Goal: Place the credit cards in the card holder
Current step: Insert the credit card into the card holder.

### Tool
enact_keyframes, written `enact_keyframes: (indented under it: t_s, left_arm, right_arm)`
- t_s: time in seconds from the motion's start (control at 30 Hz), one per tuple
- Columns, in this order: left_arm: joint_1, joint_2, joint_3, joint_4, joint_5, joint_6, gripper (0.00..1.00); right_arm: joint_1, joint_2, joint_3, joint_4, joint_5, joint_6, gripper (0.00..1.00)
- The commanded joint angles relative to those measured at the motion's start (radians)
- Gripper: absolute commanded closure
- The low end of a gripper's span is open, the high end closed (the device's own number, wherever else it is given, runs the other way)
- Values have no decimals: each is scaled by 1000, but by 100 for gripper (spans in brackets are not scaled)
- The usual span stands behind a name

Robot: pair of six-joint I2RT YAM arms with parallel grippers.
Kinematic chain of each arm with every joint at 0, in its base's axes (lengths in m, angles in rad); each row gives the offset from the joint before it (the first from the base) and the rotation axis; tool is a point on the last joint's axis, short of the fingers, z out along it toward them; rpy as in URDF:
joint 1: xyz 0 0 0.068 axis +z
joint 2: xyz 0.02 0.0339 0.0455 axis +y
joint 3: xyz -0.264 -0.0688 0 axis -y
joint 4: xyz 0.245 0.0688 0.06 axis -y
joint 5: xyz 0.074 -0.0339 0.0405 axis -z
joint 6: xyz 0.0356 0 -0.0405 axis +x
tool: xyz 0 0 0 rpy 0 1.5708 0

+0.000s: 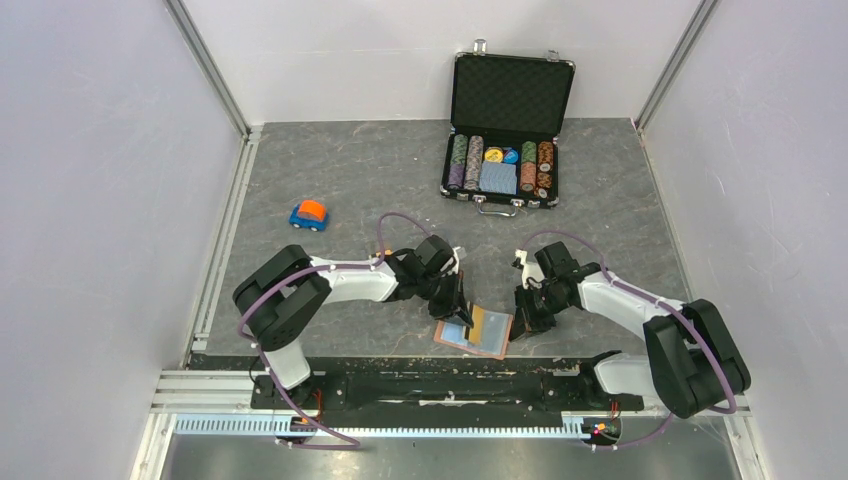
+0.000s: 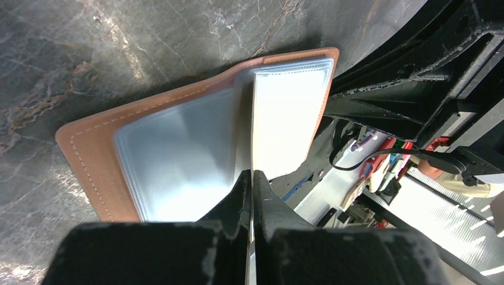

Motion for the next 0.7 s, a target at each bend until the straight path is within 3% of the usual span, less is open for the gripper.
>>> enact_keyframes:
  t_s: [0.0, 0.23, 0.4, 0.67]
  left_arm:
    - [-7, -12, 43, -96, -38, 88, 98]
    - [-7, -7, 33, -56, 28, 70, 98]
    - [-6, 37, -24, 158, 113, -32, 98]
    - [-7, 44, -37, 214, 103, -55, 98]
  right_arm:
    - [-10, 22, 18, 17, 110, -50, 100]
    - [-13, 29, 31, 17, 115, -57, 100]
    - [-15, 38, 40, 19, 107, -55, 100]
    - [-16, 44, 42, 20, 101, -64, 100]
